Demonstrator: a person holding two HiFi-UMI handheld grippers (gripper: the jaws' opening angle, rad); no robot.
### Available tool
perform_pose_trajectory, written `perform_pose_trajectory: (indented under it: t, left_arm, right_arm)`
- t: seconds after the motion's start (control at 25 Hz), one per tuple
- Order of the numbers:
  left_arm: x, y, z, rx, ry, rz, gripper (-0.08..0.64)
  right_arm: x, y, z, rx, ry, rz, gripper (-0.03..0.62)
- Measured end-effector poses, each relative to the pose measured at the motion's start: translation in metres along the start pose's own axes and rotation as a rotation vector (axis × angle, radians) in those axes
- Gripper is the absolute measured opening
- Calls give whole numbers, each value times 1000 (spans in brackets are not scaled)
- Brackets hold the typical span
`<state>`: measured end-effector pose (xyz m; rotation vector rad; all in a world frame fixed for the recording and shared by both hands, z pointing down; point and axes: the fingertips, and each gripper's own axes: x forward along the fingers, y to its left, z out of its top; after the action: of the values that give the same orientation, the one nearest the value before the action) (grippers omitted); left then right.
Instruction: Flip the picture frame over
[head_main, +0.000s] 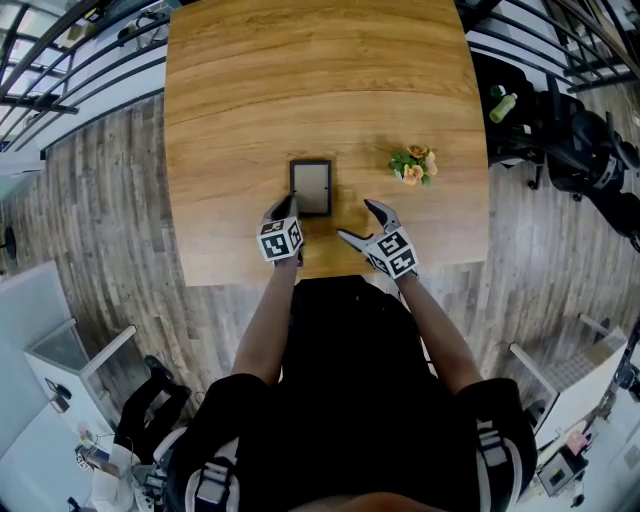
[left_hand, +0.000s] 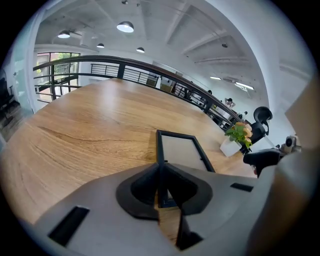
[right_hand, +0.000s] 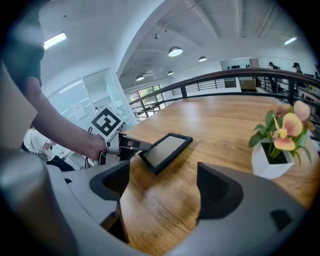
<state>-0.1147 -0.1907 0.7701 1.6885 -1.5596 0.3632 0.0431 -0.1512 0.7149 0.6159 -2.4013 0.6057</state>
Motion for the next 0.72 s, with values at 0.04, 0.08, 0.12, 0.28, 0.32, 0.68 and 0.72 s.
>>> perform_pose_trajectory:
  t: [0.04,0.08,0.12,0.28,0.32,0.68,0.72]
  left_arm:
    - [-1,-1,1,-12,-7,-3,55]
    - [-3,-2,3,-21,-14,-8,55]
    - [-5,-5,4,-25,-21,-17,55]
    - [-9,-14,4,-26,-31,-55,55]
    - [-10,-15,4,-33,-36,-59,55]
    - [-27,-23,14,-70,-82,-85,55]
    - [-30,-25,15,-68,-89,-87,55]
  right_arm:
    - [1,2,1,1,-6,10,418]
    - [1,4,2,6,-13,18,413]
    - [2,4,3,13,-20,23,409]
    - [12,4,1,25,-23,30,397]
    - [15,4,-1,33,-19,37,397]
    - [26,-1,-7,124,-31,46,382]
    - [25,-3,-7,137,-39,45,379]
